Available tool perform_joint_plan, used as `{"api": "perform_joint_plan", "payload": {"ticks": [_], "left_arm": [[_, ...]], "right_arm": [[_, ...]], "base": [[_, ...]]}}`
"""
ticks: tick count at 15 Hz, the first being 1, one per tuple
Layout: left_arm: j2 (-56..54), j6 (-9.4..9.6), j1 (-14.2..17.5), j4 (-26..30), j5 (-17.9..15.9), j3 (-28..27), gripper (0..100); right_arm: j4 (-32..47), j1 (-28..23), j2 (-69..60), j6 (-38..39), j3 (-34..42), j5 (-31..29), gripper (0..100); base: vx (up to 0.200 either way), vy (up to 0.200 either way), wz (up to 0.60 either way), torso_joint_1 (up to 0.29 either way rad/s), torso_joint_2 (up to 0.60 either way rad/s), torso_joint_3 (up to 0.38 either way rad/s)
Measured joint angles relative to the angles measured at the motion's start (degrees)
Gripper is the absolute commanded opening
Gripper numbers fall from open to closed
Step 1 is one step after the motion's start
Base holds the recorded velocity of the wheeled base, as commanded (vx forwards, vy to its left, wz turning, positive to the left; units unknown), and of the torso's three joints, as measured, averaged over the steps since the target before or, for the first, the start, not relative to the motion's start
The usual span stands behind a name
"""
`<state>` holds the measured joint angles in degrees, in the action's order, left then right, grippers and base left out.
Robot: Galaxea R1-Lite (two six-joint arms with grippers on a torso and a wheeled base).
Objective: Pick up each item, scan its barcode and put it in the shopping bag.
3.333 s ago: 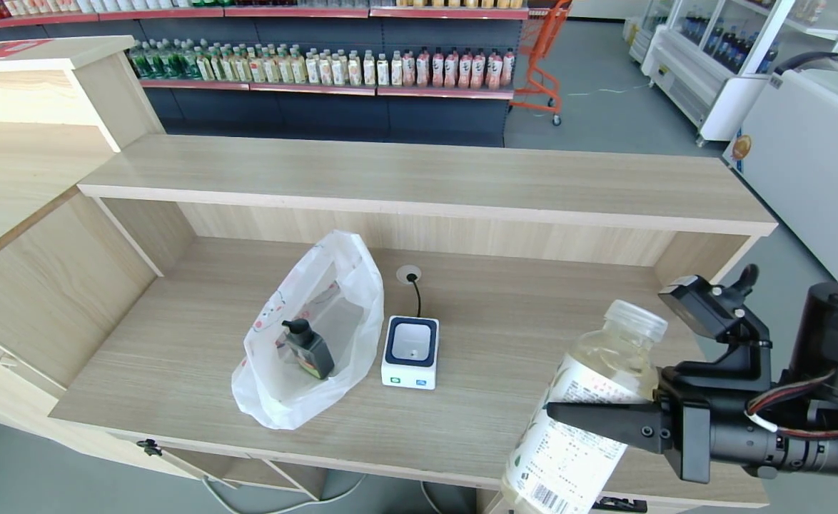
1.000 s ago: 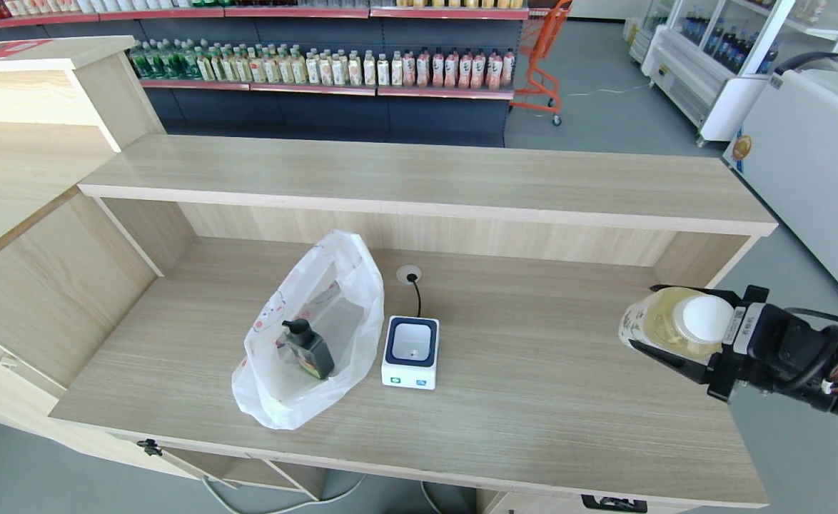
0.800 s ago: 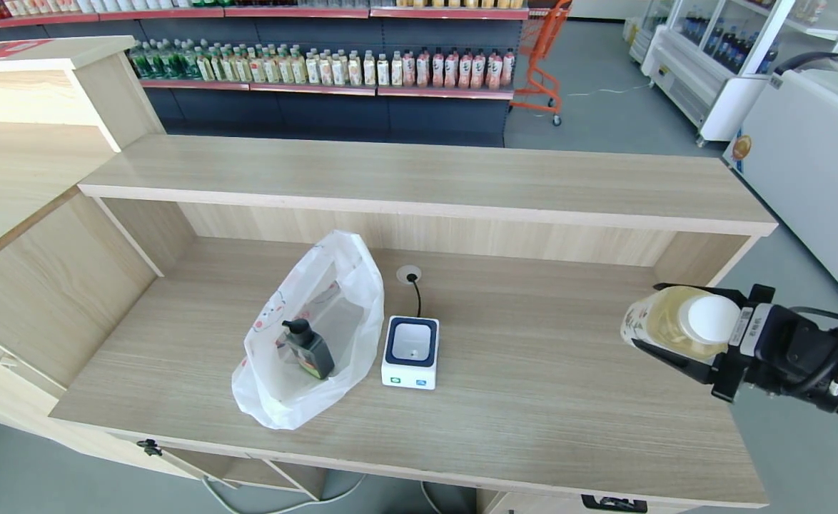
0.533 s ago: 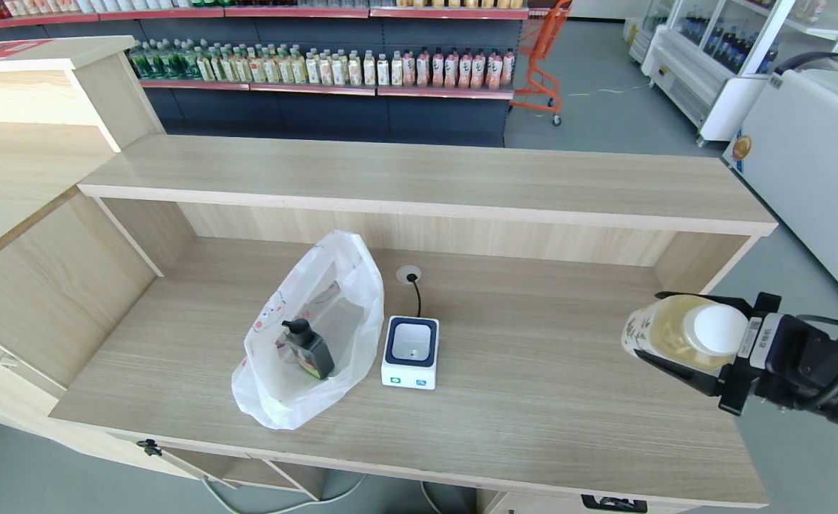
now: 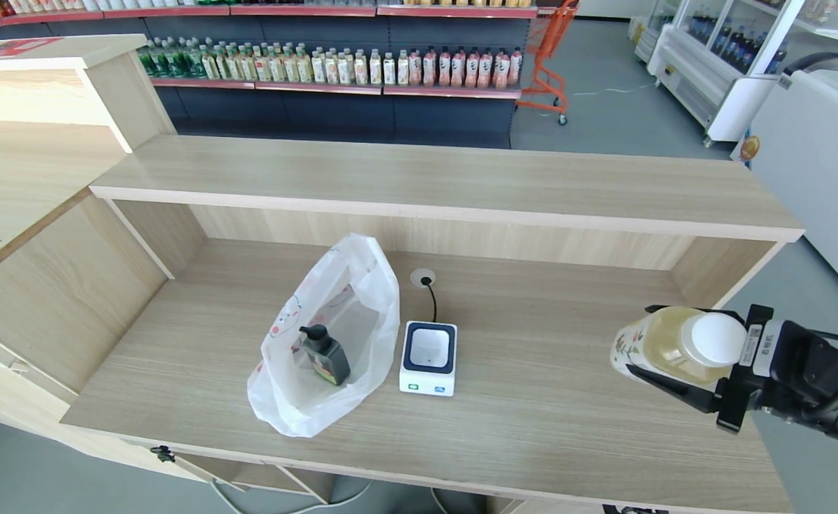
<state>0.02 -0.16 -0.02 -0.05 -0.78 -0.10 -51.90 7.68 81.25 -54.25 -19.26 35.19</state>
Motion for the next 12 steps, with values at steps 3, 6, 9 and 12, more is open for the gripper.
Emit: {"api": "perform_joint_plan", "payload": {"ticks": [3, 6, 9, 12], "left_arm": [[0.0, 0.00, 0.0, 0.0, 0.0, 0.0, 100], [0.0, 0.16, 0.0, 0.0, 0.0, 0.0, 100], [0.0, 0.23, 0.0, 0.0, 0.0, 0.0, 100], [0.0, 0.18, 0.0, 0.0, 0.0, 0.0, 100]], "right_arm": [[-0.1, 0.9, 0.9, 3.2, -0.1, 0.4, 0], [-0.4, 0.5, 3.8, 3.6, -1.7, 1.5, 0], [-0.6, -0.5, 8.4, 3.6, -5.1, 3.0, 0], [-1.5, -1.6, 14.0, 3.5, -8.8, 5.0, 0]], "base": [[0.000, 0.200, 0.00, -0.002, 0.00, 0.001], [0.067, 0.200, 0.00, 0.002, 0.00, -0.002], [0.133, 0.000, 0.00, 0.003, 0.00, 0.003], [0.000, 0.000, 0.00, 0.000, 0.00, 0.000]]}}
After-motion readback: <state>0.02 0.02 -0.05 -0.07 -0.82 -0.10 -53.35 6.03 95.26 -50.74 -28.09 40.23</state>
